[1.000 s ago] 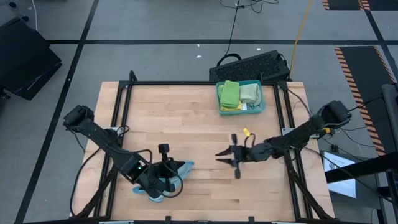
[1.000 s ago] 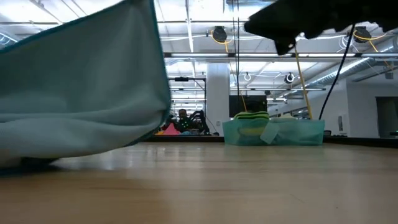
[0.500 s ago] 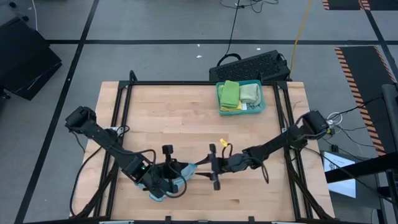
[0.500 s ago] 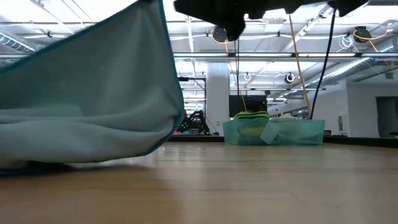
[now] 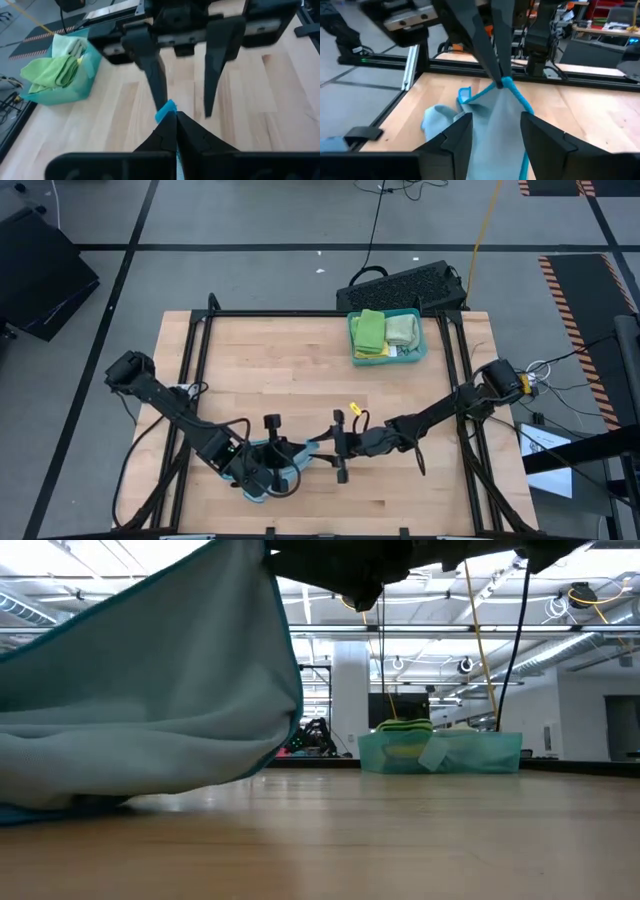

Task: Fold microfiber towels
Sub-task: Fold the blue microfiber cloth

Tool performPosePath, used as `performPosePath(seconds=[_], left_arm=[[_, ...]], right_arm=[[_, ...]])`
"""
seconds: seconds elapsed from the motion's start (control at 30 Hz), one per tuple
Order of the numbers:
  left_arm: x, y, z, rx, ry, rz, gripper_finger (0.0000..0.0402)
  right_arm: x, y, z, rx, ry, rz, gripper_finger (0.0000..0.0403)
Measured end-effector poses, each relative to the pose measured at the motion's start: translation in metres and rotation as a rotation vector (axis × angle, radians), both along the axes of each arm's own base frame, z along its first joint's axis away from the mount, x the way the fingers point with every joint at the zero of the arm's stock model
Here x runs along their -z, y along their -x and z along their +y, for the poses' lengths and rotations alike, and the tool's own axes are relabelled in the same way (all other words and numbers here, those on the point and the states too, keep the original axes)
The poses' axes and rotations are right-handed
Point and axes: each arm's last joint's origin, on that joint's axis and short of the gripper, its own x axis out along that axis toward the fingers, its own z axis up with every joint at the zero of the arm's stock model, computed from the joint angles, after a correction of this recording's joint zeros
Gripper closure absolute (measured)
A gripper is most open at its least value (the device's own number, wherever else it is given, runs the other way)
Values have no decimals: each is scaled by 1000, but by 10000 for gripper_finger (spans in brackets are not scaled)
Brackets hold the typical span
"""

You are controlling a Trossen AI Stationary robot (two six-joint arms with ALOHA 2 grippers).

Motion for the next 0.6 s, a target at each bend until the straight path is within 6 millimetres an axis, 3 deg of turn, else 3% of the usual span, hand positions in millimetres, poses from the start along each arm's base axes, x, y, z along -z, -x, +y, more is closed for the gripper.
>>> performPosePath(seconds=[0.2, 0.37, 0.6], left_arm=[[8, -1, -3, 1, 1, 27, 399], [5, -5, 0, -11, 26, 1, 397], [4, -6, -1, 0, 29, -8, 396]], right_arm=[[-10, 13, -2, 21, 11, 109, 216], [-9, 10, -3, 26, 26, 88, 191], [2, -3, -7, -37, 8, 22, 205]])
